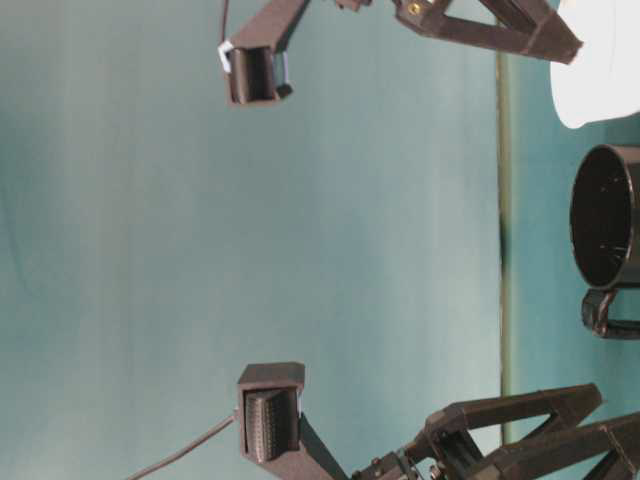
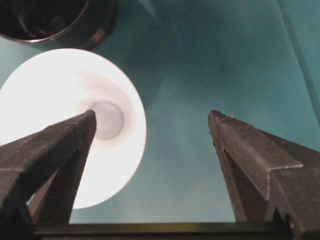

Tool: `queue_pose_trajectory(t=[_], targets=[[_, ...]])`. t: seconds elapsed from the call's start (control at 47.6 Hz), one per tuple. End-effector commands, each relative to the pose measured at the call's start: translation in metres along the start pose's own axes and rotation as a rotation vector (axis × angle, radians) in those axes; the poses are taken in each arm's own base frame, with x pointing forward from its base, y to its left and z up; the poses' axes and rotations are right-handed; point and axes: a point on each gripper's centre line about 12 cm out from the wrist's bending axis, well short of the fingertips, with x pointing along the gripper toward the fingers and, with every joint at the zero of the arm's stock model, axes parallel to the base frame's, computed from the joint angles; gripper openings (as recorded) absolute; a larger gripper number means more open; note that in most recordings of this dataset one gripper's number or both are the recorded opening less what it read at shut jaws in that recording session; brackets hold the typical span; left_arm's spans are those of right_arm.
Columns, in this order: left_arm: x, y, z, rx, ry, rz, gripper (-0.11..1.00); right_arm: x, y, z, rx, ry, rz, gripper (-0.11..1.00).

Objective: Put a paper cup into the cup holder on your left arm.
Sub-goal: 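Open the left gripper and move the right gripper toward the white cup, then grasp the white paper cup rim with the right gripper and lift it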

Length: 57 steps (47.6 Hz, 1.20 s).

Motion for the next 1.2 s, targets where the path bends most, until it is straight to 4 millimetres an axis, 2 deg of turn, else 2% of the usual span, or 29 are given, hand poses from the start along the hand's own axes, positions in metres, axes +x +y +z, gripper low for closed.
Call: queue_pose_trajectory(t=[0.0,0.378,0.525,0.651,0.819,0.883,1.009,1.177], targets=[[-0.004,-0.001,0.004,0.004,-0.02,-0.001,0.92,0.001,0.002,0.005,0.0,-0.007,0.003,0.96],[-0.004,-0.001,0.004,0.002,-0.02,-0.002,0.92,0.005,0.001,0.002,0.002,0.023,-0.005,0.95],[-0.004,-0.001,0.004,0.003,-0.02,-0.002,0.92,0.005,0.002,0.004,0.002,0.027,-0.006,0.91],[-0.004,-0.001,0.002,0.003,-0.015,-0.002,0.92,0.005,0.003,0.006,0.008,0.029,-0.005,0.69],[-0.004,-0.001,0.002,0.003,-0.017,-0.002,0.92,0.004,0.003,0.009,0.012,0.022,-0.002,0.22],[-0.004,-0.001,0.001,0.003,-0.015,-0.002,0.92,0.004,0.004,0.01,0.015,0.019,0.0,0.09],[-0.004,-0.001,0.001,0.003,-0.015,-0.002,0.92,0.001,0.005,0.012,0.031,0.011,0.007,-0.05],[-0.004,-0.001,0.002,0.003,-0.019,-0.002,0.91,-0.005,0.006,0.01,0.094,0.022,0.017,-0.06]])
